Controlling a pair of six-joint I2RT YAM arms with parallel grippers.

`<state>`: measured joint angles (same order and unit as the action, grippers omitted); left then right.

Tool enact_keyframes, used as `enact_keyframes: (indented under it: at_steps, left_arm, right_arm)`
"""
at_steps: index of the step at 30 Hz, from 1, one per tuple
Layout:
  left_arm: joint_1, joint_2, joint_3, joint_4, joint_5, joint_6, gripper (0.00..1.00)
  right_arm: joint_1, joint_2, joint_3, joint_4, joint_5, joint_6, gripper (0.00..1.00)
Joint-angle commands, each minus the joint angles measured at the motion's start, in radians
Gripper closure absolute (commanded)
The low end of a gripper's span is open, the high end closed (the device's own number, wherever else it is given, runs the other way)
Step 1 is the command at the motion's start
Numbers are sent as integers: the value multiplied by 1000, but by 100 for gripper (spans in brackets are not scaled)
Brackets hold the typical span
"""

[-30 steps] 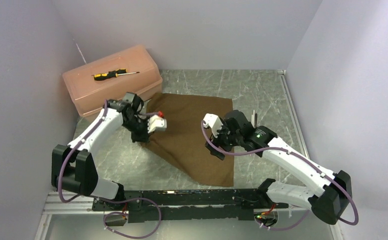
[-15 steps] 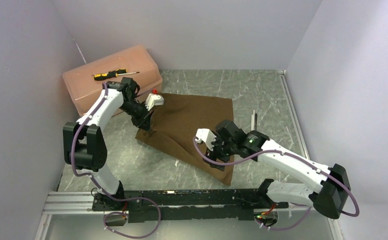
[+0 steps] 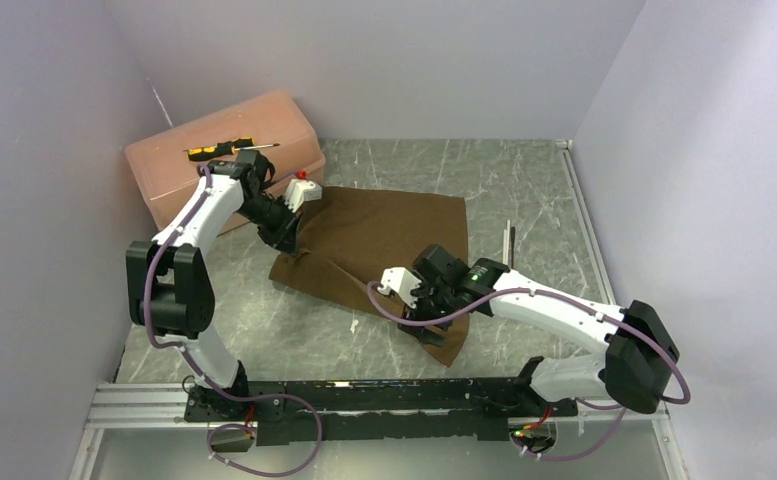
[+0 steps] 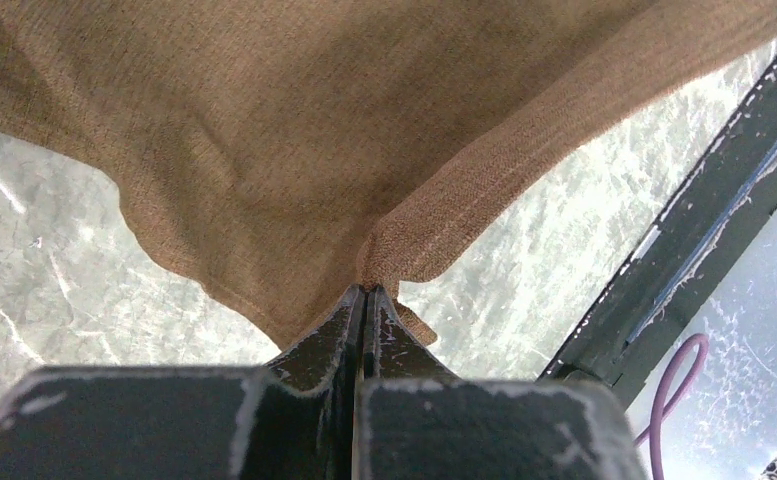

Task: Fold the napkin into a case and place the utensils inside
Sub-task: Pick up the flattened napkin from the center of the board.

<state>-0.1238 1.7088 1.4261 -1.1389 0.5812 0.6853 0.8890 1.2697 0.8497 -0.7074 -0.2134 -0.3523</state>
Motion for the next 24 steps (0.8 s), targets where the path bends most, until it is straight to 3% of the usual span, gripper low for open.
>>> enact_keyframes:
  at_steps: [1, 4, 9, 20, 24]
  left_arm:
    - [5, 12, 21, 52, -33, -39, 97]
    - [7, 18, 20, 69, -43, -43, 97]
    - [8, 30, 23, 84, -47, -52, 97]
    - [15, 50, 40, 121, -95, -66, 97]
    - [15, 55, 47, 129, -101, -64, 97]
  right_arm:
    - [8, -23, 28, 58, -49, -8, 11]
    - [28, -37, 21, 119, -52, 35, 5]
    - [136, 28, -16, 156, 115, 89, 4]
    - [171, 197, -2, 55, 401, 34, 14]
    - [156, 201, -7, 70, 392, 29, 22]
